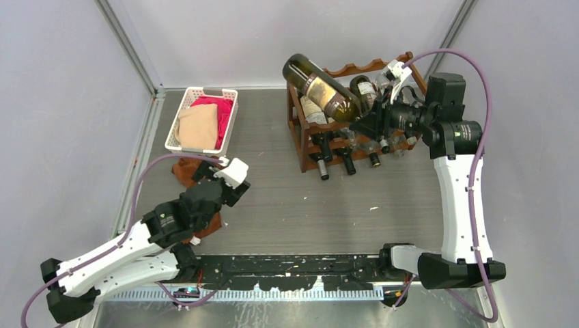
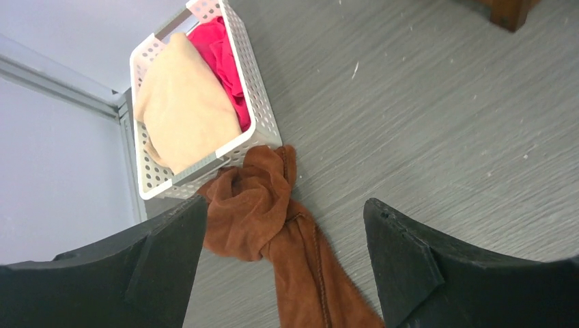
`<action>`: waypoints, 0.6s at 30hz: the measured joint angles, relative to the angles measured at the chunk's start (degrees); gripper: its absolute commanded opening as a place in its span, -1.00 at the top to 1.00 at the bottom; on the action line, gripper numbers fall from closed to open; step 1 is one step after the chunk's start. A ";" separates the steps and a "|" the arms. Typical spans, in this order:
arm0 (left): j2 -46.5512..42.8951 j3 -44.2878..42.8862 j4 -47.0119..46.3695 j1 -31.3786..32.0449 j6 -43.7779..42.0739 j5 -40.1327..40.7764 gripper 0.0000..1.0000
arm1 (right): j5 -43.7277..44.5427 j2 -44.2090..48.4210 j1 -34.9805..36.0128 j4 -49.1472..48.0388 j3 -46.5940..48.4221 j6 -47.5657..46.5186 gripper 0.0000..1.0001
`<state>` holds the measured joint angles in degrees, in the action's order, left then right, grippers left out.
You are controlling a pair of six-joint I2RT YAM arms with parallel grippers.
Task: Put the wine bottle on the wine rack
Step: Pick up the wine bottle from the center of the board, then place the wine bottle in the wine rack.
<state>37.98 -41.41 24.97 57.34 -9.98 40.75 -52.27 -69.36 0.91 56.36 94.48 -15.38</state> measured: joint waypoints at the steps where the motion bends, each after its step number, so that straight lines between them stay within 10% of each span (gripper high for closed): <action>1: 1.40 0.00 0.52 0.00 -0.28 -0.22 -0.68 | 0.61 -0.22 0.00 -2.25 -0.39 2.51 0.98; 18: 0.17 0.61 2.71 -0.04 -1.25 -0.87 -0.70 | 19.52 -4.31 7.30 -16.00 -8.11 24.90 0.97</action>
<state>38.15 -40.80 27.68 57.30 -11.22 39.88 -32.75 -73.67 8.21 40.36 86.37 9.52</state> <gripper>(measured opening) 0.851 0.405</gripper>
